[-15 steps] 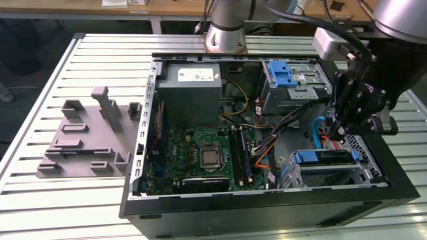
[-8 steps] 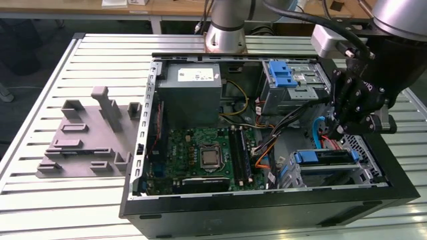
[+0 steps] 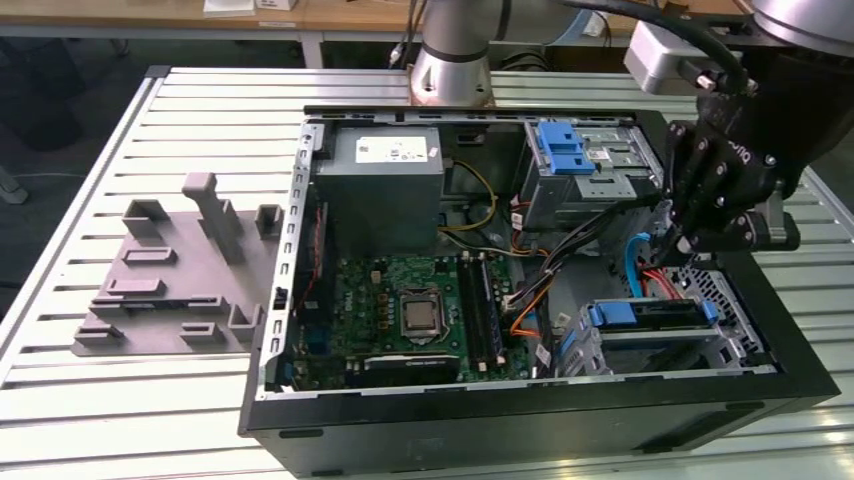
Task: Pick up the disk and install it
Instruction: 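Insert the second disk wire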
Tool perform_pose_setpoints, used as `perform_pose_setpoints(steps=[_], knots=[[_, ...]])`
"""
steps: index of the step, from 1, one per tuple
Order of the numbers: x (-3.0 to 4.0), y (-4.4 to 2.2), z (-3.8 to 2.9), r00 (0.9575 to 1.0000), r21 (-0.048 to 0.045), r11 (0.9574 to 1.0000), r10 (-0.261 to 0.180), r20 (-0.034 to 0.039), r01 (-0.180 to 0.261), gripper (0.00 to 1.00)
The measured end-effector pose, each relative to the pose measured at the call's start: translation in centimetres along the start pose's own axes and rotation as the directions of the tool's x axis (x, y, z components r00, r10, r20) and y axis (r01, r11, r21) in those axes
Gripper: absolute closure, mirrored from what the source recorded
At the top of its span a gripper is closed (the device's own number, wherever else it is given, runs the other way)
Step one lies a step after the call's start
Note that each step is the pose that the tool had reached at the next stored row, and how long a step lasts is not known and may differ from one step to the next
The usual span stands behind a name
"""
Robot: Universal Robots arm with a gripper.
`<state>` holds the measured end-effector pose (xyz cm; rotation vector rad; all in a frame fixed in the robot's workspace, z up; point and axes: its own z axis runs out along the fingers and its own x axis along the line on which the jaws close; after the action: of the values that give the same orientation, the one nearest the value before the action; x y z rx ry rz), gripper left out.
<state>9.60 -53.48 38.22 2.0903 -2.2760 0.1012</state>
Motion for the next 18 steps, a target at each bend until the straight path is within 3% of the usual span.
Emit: perform_pose_setpoints(steps=[7, 18], knots=[[-0.59, 0.05, -0.5, 1.0, 0.0, 1.0, 0.0, 0.0002, 0.0, 0.89], [-1.9, 0.16, -0.63, 1.0, 0.0, 1.0, 0.0, -0.0006, 0.0, 0.89]])
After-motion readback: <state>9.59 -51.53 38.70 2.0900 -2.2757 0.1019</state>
